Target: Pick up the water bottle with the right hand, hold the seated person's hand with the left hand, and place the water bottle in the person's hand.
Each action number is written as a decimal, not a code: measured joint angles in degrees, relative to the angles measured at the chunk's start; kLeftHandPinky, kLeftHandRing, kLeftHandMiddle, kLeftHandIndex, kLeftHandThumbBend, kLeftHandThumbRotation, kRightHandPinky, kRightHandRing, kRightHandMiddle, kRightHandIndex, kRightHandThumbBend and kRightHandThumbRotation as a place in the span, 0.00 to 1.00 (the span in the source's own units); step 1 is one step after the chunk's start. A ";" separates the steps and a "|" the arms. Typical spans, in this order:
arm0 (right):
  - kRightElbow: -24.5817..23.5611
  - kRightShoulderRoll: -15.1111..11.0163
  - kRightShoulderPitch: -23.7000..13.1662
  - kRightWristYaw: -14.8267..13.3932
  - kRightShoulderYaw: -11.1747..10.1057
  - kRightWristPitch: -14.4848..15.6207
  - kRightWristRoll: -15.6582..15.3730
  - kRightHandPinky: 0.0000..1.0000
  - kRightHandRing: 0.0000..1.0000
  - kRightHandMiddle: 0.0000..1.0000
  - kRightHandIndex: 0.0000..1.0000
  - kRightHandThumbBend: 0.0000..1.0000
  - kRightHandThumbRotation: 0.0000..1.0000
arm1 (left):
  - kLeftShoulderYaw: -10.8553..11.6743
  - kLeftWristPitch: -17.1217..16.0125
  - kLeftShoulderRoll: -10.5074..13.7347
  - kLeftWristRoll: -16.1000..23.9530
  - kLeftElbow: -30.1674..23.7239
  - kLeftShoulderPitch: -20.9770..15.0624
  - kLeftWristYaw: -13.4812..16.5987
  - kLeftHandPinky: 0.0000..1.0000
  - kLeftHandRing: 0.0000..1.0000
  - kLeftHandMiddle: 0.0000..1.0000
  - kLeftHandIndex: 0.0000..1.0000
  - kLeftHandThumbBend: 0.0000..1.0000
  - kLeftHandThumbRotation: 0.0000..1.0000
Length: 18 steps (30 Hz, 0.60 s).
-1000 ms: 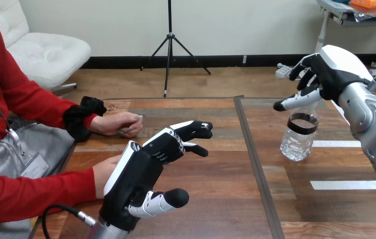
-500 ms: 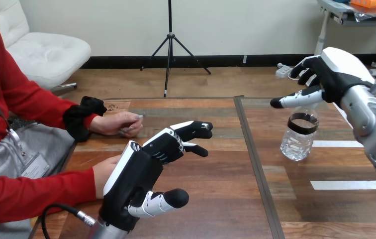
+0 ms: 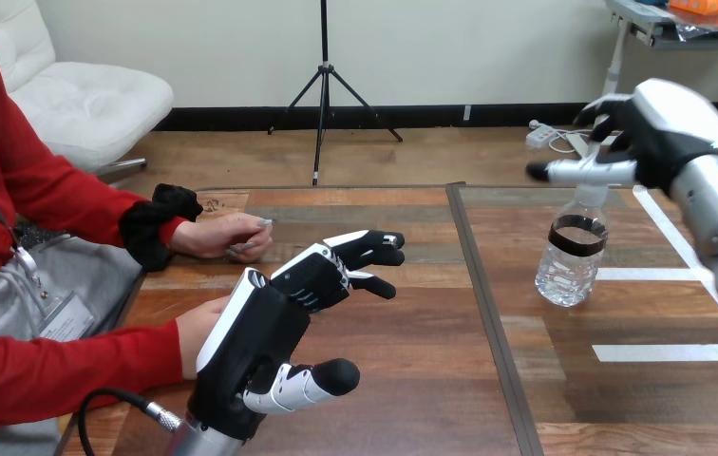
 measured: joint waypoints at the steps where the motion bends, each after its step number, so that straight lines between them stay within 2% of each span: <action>1: -0.65 -0.18 0.25 0.00 -0.32 0.12 0.27 0.59 0.67 0.71 0.78 0.95 0.78 | 0.04 -0.02 0.00 0.03 0.02 -0.04 0.00 0.65 0.79 0.82 0.77 0.88 0.65; 18: -13.66 -1.74 5.25 -0.01 -5.27 5.84 1.59 0.49 0.57 0.62 0.65 0.93 0.82 | 0.92 0.51 0.02 0.05 0.71 -1.23 -0.68 0.67 0.80 0.82 0.77 0.88 0.64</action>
